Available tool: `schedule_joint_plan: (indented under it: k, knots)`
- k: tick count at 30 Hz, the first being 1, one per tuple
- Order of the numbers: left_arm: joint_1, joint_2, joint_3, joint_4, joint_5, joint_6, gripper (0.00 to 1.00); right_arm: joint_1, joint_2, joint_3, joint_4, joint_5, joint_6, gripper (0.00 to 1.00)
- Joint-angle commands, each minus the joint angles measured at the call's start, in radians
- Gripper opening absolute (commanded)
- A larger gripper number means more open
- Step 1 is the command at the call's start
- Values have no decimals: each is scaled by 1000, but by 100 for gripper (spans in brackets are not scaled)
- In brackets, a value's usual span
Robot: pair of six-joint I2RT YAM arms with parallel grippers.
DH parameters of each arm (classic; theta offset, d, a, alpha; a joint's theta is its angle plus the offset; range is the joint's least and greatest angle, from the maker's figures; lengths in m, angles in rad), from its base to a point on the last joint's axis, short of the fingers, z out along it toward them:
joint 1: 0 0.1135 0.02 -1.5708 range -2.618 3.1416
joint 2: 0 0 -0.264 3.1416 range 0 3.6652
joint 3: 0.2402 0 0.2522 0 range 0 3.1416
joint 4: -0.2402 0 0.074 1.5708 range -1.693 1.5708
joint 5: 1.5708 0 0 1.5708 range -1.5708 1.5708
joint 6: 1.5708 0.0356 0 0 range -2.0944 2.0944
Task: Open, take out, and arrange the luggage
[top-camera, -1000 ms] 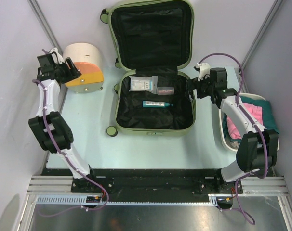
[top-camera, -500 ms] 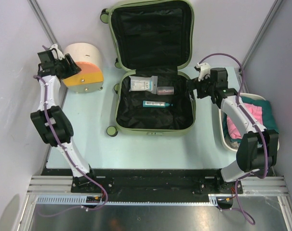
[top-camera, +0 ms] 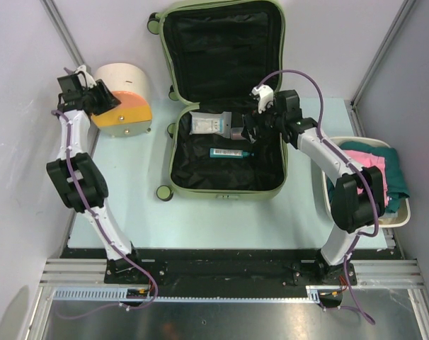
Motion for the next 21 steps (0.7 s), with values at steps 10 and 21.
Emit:
schedule_joint_plan:
  k: [10, 21]
  knots:
    - [-8, -34, -17, 30, 76, -39, 22, -5, 18, 59, 26, 12, 18, 93]
    - [-8, -240, -269, 32, 61, -32, 9, -6, 78, 123, 49, -15, 64, 92]
